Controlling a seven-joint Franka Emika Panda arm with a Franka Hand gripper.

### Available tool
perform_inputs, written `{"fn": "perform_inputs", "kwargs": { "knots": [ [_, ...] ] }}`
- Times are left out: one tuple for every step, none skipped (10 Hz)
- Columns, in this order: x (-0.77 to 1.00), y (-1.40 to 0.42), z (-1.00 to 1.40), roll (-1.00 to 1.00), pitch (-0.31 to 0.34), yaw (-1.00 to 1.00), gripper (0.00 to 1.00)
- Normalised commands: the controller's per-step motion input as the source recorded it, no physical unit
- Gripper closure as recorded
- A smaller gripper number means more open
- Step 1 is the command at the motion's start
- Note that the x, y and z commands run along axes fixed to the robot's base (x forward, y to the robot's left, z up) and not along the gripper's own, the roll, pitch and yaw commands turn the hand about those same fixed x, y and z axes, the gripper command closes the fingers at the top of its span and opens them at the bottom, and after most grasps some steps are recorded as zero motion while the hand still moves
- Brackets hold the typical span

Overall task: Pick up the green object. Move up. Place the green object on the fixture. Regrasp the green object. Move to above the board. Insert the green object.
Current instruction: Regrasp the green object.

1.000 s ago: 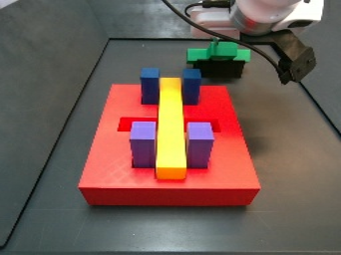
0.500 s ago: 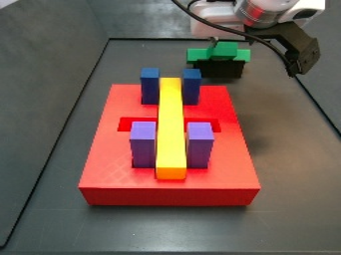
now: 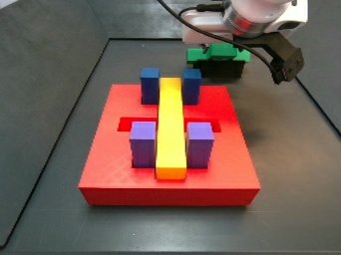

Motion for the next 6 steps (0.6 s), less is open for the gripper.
{"fn": "perform_inputs", "kwargs": {
  "knots": [
    [0.09, 0.11, -0.08, 0.0, 0.069, 0.14, 0.0],
    [0.07, 0.11, -0.14, 0.0, 0.071, 0.11, 0.0],
    [0.03, 0.07, -0.2, 0.0, 0.066, 0.1, 0.0],
    [0.05, 0.05, -0.21, 0.0, 0.06, 0.1, 0.0],
    [0.05, 0.03, -0.2, 0.01, 0.069, 0.09, 0.0],
    [0.04, 0.01, -0.2, 0.03, 0.08, 0.08, 0.0]
  ]
}}
